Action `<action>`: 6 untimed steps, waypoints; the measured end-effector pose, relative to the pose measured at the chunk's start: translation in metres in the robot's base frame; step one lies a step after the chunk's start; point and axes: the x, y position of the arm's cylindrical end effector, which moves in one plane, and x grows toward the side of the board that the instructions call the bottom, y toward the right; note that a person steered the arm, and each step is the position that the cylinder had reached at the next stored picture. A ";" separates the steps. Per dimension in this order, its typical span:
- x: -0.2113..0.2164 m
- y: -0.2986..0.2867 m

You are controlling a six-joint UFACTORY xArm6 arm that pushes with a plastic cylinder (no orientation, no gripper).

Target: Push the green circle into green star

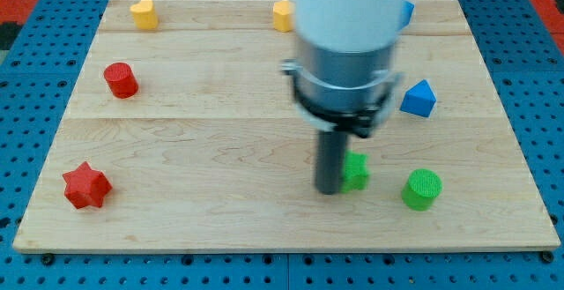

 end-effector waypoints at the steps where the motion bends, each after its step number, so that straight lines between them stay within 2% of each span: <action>1: 0.026 -0.010; 2: 0.071 -0.003; 4: 0.068 0.116; 6: 0.020 0.093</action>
